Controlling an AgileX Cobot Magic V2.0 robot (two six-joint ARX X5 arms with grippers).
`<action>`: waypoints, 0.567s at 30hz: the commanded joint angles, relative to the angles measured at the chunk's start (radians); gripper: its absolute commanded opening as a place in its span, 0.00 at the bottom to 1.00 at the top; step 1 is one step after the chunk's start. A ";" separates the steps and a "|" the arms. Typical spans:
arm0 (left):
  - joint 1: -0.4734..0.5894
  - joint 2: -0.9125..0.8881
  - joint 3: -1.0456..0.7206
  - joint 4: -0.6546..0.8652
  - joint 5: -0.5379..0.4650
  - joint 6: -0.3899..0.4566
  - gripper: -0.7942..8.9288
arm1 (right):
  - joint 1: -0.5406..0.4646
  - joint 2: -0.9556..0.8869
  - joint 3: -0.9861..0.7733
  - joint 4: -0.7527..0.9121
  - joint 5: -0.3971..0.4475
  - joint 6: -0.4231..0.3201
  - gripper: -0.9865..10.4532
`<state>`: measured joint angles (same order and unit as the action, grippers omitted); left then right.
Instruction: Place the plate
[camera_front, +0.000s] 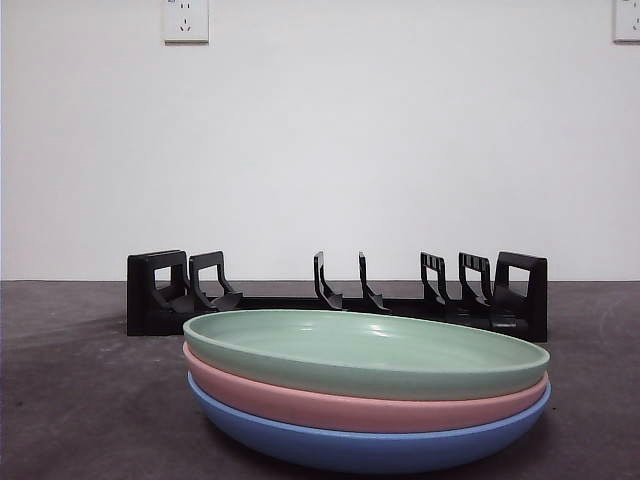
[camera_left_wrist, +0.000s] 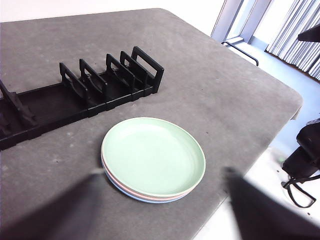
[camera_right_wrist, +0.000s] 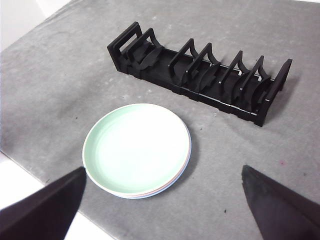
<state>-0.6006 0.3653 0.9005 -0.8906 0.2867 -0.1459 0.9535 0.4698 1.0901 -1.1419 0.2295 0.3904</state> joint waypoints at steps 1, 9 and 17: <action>-0.008 0.000 0.022 0.011 -0.003 -0.003 0.09 | 0.007 0.005 0.004 0.008 0.005 -0.005 0.07; -0.008 0.000 0.022 0.008 -0.013 -0.004 0.09 | 0.007 0.005 0.004 0.011 0.034 -0.006 0.11; -0.008 0.000 0.022 0.008 -0.013 -0.004 0.09 | 0.007 0.005 0.004 0.011 0.033 -0.006 0.11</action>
<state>-0.6006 0.3653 0.9005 -0.8917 0.2756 -0.1493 0.9535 0.4698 1.0893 -1.1404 0.2588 0.3897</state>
